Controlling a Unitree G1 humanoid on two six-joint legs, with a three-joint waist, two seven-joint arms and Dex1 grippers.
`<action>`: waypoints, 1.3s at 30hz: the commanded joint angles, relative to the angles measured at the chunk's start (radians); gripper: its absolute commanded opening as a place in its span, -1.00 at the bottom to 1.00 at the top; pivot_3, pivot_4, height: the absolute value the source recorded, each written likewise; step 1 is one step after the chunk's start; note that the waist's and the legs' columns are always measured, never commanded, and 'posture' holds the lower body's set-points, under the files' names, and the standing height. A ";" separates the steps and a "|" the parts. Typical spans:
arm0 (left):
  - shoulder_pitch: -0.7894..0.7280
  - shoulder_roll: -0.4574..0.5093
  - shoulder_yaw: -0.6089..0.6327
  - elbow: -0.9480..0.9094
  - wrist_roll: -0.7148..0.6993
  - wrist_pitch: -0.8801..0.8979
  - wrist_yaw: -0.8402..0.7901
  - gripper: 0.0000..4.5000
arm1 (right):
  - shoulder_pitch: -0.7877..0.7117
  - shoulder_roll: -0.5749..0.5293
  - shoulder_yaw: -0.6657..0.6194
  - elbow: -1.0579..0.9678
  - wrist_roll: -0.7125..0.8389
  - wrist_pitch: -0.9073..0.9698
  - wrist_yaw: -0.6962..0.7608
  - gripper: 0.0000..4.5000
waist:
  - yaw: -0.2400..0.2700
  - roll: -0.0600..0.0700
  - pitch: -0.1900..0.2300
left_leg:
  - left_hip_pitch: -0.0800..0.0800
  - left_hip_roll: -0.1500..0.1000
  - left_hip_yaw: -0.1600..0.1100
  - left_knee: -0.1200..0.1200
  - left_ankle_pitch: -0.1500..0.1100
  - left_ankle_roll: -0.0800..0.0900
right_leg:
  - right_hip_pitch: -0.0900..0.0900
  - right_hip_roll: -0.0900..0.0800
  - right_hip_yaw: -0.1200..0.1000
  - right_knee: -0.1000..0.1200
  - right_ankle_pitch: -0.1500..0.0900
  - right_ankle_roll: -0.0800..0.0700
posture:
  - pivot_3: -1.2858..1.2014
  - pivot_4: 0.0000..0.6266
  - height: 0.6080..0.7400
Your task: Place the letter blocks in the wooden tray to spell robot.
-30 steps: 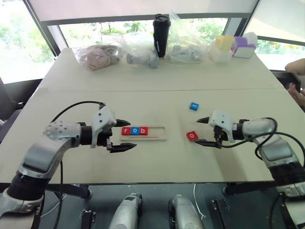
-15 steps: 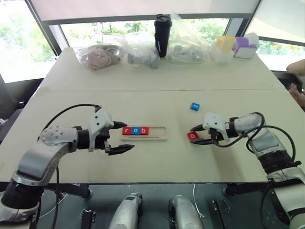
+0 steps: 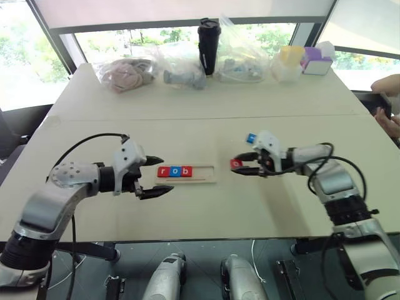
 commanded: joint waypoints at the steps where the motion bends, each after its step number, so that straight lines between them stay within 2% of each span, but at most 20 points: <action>1: -0.009 0.023 0.048 -0.001 0.000 -0.020 -0.002 1.00 | -0.044 0.075 0.047 -0.064 -0.059 0.040 -0.121 -0.32 | 0.003 0.000 0.000 | 0.000 0.000 0.000 0.000 0.000 0.000 | 0.000 0.000 0.000 0.000 0.000 0.000 | 0.03 -0.52 1.00; 3: 0.002 0.026 0.058 -0.002 0.004 -0.022 0.004 1.00 | -0.060 0.139 0.076 -0.085 -0.071 0.083 -0.171 -0.32 | 0.007 0.000 0.000 | 0.000 -0.001 0.000 0.000 0.000 0.000 | 0.001 0.001 0.000 0.000 0.000 0.001 | 0.03 -0.52 1.00; 6: 0.014 0.026 0.064 -0.011 0.001 -0.021 0.014 1.00 | -0.060 0.174 0.100 -0.102 -0.083 0.112 -0.198 -0.32 | 0.008 0.000 0.000 | 0.000 -0.002 0.000 0.000 0.000 0.000 | 0.001 0.000 0.000 -0.001 0.000 0.001 | 0.03 -0.52 1.00; 36: 0.026 -0.001 0.063 -0.022 0.004 -0.037 0.052 1.00 | -0.019 0.198 0.179 -0.087 -0.102 0.119 -0.211 -0.32 | 0.003 0.000 0.000 | 0.000 -0.002 0.000 0.000 0.000 0.000 | 0.000 0.001 -0.001 0.000 0.001 0.003 | 0.03 -0.52 1.00; 38: 0.026 -0.002 0.062 -0.022 0.004 -0.038 0.052 1.00 | -0.019 0.199 0.179 -0.085 -0.103 0.119 -0.212 0.16 | 0.003 0.000 0.000 | 0.000 -0.002 0.000 0.000 0.000 0.000 | 0.000 0.001 -0.001 0.000 0.001 0.003 | 0.03 -0.52 1.00; 39: 0.025 -0.002 0.062 -0.021 0.005 -0.038 0.053 1.00 | -0.019 0.200 0.180 -0.083 -0.104 0.117 -0.214 0.32 | 0.003 0.000 0.000 | 0.000 -0.002 0.000 0.000 0.000 0.000 | 0.000 0.001 -0.001 0.000 0.001 0.003 | 0.03 -0.52 1.00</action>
